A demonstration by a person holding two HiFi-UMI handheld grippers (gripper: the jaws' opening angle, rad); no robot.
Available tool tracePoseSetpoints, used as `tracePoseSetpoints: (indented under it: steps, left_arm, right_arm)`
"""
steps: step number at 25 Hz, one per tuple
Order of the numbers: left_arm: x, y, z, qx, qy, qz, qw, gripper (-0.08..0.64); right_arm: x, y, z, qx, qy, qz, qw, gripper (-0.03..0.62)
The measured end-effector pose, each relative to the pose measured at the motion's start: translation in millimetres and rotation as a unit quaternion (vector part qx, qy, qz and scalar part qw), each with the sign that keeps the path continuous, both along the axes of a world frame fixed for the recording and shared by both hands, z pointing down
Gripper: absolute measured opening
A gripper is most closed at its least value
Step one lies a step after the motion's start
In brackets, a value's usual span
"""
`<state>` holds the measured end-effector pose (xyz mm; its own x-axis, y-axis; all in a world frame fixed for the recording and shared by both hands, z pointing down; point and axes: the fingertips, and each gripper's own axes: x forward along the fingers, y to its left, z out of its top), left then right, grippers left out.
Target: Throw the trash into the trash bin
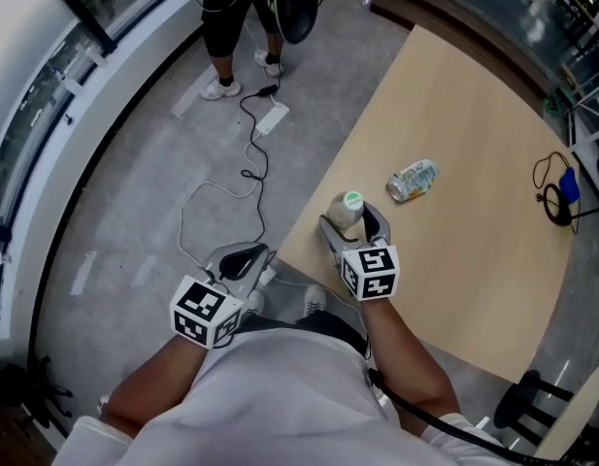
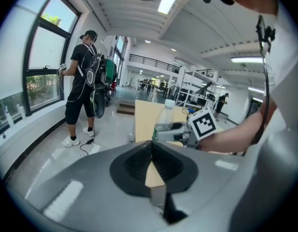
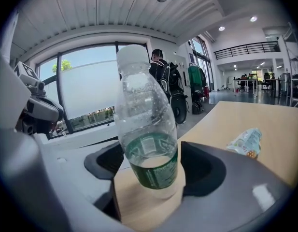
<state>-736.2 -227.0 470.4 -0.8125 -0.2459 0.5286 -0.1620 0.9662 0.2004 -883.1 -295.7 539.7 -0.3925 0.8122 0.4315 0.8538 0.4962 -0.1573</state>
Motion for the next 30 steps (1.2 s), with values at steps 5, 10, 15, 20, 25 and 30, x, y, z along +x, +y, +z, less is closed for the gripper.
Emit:
tracePoseSetpoints:
  steps: [5, 10, 15, 20, 25, 30]
  left_arm:
    - [4, 4, 1, -0.005, 0.002, -0.018, 0.9998, 0.008]
    - [7, 6, 1, -0.009, 0.004, -0.031, 0.9995, 0.008]
    - [11, 9, -2, -0.013, 0.001, -0.043, 0.9990, 0.008]
    - [8, 13, -5, -0.010, -0.007, -0.058, 0.9983, 0.008]
    - [4, 16, -23, 0.010, -0.030, -0.083, 0.9961, 0.008]
    - [-1, 11, -42, 0.035, -0.060, -0.103, 0.9922, 0.008]
  right_arm:
    - [-3, 10, 4, -0.002, -0.006, -0.015, 1.000, 0.360]
    - [-7, 18, 5, -0.007, -0.014, -0.025, 1.000, 0.360]
    - [-8, 21, 6, -0.005, -0.013, -0.035, 0.999, 0.354]
    - [-11, 18, -10, -0.025, 0.005, -0.043, 0.999, 0.342]
    - [-3, 3, -50, -0.049, 0.030, -0.055, 0.997, 0.336]
    - [16, -7, -107, -0.097, 0.048, -0.091, 0.990, 0.334]
